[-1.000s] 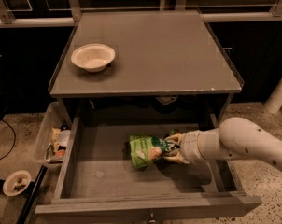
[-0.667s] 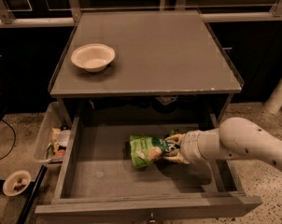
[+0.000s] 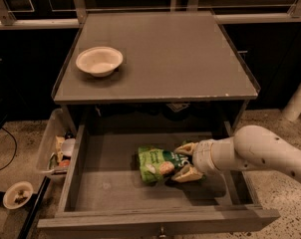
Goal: Place green rice chip bag into top drawer
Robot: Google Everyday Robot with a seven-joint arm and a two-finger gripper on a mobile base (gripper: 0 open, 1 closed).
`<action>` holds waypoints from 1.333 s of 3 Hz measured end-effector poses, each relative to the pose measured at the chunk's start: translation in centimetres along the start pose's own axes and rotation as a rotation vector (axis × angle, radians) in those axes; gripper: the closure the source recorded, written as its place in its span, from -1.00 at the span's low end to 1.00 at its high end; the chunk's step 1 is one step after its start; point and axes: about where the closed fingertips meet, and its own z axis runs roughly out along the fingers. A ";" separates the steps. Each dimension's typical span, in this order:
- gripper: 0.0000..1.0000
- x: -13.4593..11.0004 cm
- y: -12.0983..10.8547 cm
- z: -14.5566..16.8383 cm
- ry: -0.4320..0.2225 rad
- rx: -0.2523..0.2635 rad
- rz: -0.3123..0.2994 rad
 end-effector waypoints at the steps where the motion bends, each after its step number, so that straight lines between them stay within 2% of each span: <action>1: -1.00 -0.6 -0.1 -0.3 -0.012 0.000 -0.016; 2: -1.00 -1.8 -0.4 -1.8 -0.012 0.015 -0.070; 3: -1.00 -2.5 -1.1 -4.0 0.014 0.051 -0.127; 4: -1.00 -2.4 -3.3 -7.2 0.052 0.096 -0.178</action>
Offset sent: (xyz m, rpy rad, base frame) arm -0.0040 -0.0016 0.0516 -0.0394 -0.1169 0.0751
